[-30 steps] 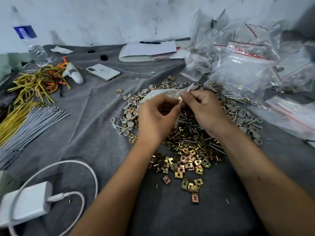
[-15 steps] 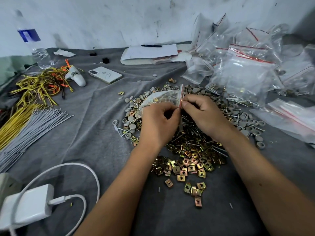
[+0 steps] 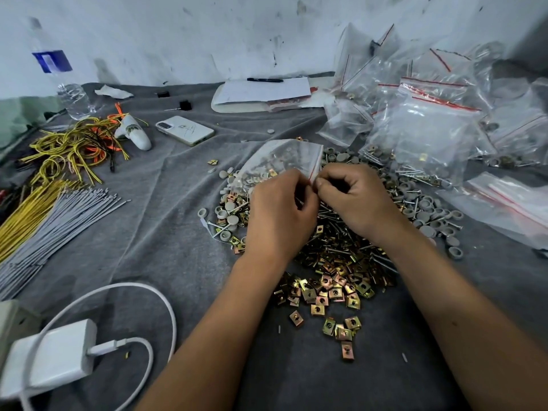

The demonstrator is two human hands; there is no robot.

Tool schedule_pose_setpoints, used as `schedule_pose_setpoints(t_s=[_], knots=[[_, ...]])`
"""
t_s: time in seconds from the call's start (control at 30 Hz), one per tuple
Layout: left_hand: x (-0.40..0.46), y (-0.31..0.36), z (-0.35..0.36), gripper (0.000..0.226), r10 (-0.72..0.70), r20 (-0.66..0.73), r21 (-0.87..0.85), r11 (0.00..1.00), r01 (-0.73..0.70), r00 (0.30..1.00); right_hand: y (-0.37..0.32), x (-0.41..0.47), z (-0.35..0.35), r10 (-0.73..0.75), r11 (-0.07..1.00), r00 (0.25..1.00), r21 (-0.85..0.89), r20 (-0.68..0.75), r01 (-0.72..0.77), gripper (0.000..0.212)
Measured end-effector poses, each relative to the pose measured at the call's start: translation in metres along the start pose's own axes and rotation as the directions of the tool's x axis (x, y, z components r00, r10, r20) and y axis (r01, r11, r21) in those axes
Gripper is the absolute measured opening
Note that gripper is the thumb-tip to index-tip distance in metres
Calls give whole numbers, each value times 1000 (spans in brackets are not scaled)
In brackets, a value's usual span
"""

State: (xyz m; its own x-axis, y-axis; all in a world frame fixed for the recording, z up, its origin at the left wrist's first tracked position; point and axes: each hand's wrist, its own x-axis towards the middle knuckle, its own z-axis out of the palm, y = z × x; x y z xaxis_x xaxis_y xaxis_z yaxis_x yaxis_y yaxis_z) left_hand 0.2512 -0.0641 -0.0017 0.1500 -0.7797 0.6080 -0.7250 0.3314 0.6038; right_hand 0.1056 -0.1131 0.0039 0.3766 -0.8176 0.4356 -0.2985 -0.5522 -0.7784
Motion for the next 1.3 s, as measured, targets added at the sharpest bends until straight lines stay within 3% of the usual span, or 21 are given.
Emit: schedule_pose_setpoints(t_s=[0.17,0.43,0.63,0.73,0.83,1.0,1.1,1.2,1.3], knots=[[1,-3,3,21,-82,98,-121,988,94,992,0,1,1,-7,1000,1000,12,9,6,27],[6,-2,-5,20,133,97,57,989,-139,986,-2,-2,3,-67,996,992,-71,-104,60,23],[8,-11,-21,18,114,-193,108,990,-94,975,2,1,-9,-31,961,943,-270,-331,-63,20],[5,-1,-17,21,158,-247,128,983,-130,956,0,0,-7,-37,951,921,-298,-387,-87,21],[4,0,-12,21,162,-161,96,984,-148,974,-5,-2,1,52,990,959,-111,-279,-86,25],[1,7,-6,18,103,-165,-5,994,-106,981,-8,-3,9,78,991,993,-101,-92,-87,21],[-1,6,-1,16,22,-108,-54,998,-28,994,-5,-3,9,52,995,993,-85,-105,-61,3],[-3,2,7,23,-94,-35,-82,992,91,995,-4,-3,10,12,993,991,-112,-130,-27,7],[-2,1,4,22,-116,-58,-107,988,110,992,-1,-1,8,12,991,971,-125,-237,-42,12]])
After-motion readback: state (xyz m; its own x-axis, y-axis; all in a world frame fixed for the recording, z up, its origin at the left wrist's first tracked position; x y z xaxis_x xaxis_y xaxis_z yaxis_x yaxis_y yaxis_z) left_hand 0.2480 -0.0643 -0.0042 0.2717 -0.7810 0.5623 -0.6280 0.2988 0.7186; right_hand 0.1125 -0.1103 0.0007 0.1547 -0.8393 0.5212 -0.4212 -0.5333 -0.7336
